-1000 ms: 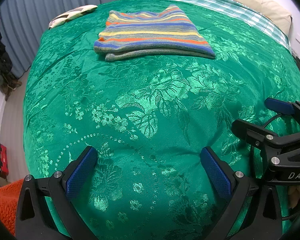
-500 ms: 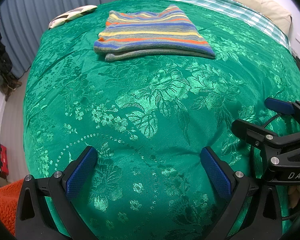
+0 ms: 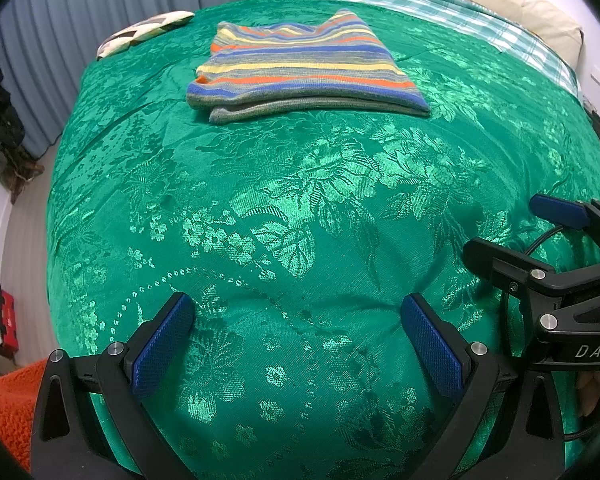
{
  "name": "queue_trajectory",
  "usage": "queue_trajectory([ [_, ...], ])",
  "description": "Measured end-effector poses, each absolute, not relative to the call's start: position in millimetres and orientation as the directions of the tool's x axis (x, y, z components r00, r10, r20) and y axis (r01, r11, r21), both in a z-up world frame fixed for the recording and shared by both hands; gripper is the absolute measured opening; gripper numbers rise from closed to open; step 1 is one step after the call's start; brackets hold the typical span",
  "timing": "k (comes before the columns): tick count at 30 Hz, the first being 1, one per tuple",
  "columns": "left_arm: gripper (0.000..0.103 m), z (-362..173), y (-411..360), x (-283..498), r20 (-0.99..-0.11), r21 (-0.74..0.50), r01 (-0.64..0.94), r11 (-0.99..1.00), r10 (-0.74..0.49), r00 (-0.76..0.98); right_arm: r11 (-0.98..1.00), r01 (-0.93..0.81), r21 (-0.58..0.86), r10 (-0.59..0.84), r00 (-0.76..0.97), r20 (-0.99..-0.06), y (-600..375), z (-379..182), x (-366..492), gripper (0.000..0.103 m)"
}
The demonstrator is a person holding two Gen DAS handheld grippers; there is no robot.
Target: Fold small clothes
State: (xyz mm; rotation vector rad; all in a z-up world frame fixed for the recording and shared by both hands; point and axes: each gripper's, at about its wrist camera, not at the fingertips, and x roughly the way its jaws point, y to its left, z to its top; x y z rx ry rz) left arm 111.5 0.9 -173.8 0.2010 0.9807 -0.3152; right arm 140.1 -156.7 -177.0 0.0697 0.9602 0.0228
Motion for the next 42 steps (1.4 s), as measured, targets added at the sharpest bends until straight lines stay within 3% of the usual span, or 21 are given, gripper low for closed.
queue_trajectory([
  [5, 0.102, -157, 12, 126, -0.878, -0.007, 0.344, 0.939, -0.171, 0.447, 0.991, 0.008, 0.134, 0.106, 0.565, -0.818, -166, -167, 138, 0.102],
  [8, 0.102, -124, 40, 151, -0.845, -0.084, 0.295, 0.952, -0.225, 0.484, 0.978, 0.02, 0.207, 0.155, 0.591, -0.792, -189, -137, 143, 0.102],
  [12, 0.102, -85, 70, 242, -0.78, -0.233, 0.208, 0.95, -0.31, 0.543, 0.958, 0.023, 0.285, 0.201, 0.654, -0.729, -227, -99, 192, 0.102],
  [16, 0.1, -105, 58, 342, -0.821, -0.239, 0.191, 0.952, -0.303, 0.484, 0.864, 0.037, 0.503, 0.373, 0.625, -0.686, -262, -108, 285, 0.101],
  [20, 0.089, -144, 41, 407, -0.874, -0.231, 0.168, 0.958, -0.281, 0.398, 0.815, 0.079, 0.575, 0.447, 0.546, -0.709, -272, -151, 361, 0.085],
  [24, 0.087, -160, 21, 424, -0.867, -0.259, 0.233, 0.937, -0.332, 0.372, 0.793, 0.055, 0.607, 0.504, 0.501, -0.704, -260, -183, 394, 0.069],
  [25, 0.068, -162, 14, 426, -0.869, -0.252, 0.248, 0.935, -0.331, 0.367, 0.809, 0.032, 0.587, 0.495, 0.501, -0.71, -254, -188, 399, 0.061],
  [26, 0.031, -165, 7, 429, -0.868, -0.258, 0.276, 0.926, -0.348, 0.354, 0.826, 0.021, 0.564, 0.479, 0.502, -0.72, -250, -188, 400, 0.031],
  [29, 0.016, -153, -6, 430, -0.867, -0.246, 0.285, 0.926, -0.342, 0.363, 0.88, -0.031, 0.474, 0.423, 0.505, -0.752, -238, -177, 400, 0.023],
  [34, 0.014, -94, -9, 416, -0.791, -0.273, 0.329, 0.904, -0.406, 0.458, 0.923, -0.141, 0.357, 0.365, 0.612, -0.702, -228, -111, 372, 0.022],
  [39, 0.014, -42, -20, 405, -0.725, -0.298, 0.38, 0.875, -0.467, 0.507, 0.929, -0.165, 0.331, 0.349, 0.686, -0.638, -247, -51, 346, 0.022],
  [40, 0.018, -41, -24, 404, -0.725, -0.294, 0.383, 0.876, -0.465, 0.507, 0.929, -0.156, 0.335, 0.346, 0.686, -0.64, -253, -47, 344, 0.022],
  [42, 0.048, -53, -32, 406, -0.755, -0.266, 0.363, 0.893, -0.427, 0.498, 0.935, -0.116, 0.336, 0.32, 0.684, -0.655, -269, -46, 341, 0.028],
])
